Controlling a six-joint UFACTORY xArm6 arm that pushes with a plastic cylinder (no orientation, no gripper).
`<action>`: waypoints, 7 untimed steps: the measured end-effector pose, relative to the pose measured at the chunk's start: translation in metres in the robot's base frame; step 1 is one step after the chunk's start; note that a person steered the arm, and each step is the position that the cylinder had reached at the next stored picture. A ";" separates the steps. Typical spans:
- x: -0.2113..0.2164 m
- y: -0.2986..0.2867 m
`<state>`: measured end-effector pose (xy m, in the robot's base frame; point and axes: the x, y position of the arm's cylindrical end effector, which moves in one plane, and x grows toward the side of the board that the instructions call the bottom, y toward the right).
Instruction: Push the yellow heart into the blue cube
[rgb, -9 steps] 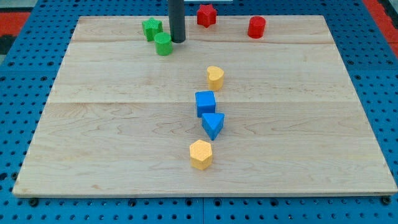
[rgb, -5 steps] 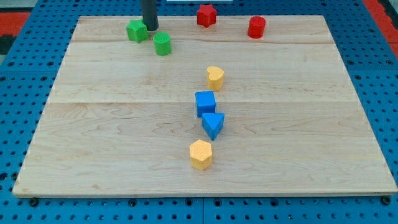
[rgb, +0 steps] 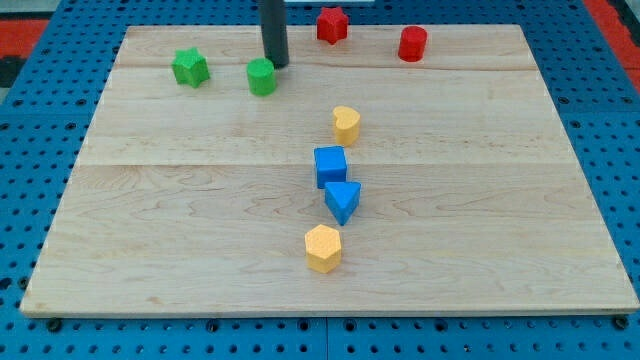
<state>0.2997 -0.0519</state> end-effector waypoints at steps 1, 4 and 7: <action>0.008 -0.051; 0.054 -0.078; 0.054 0.087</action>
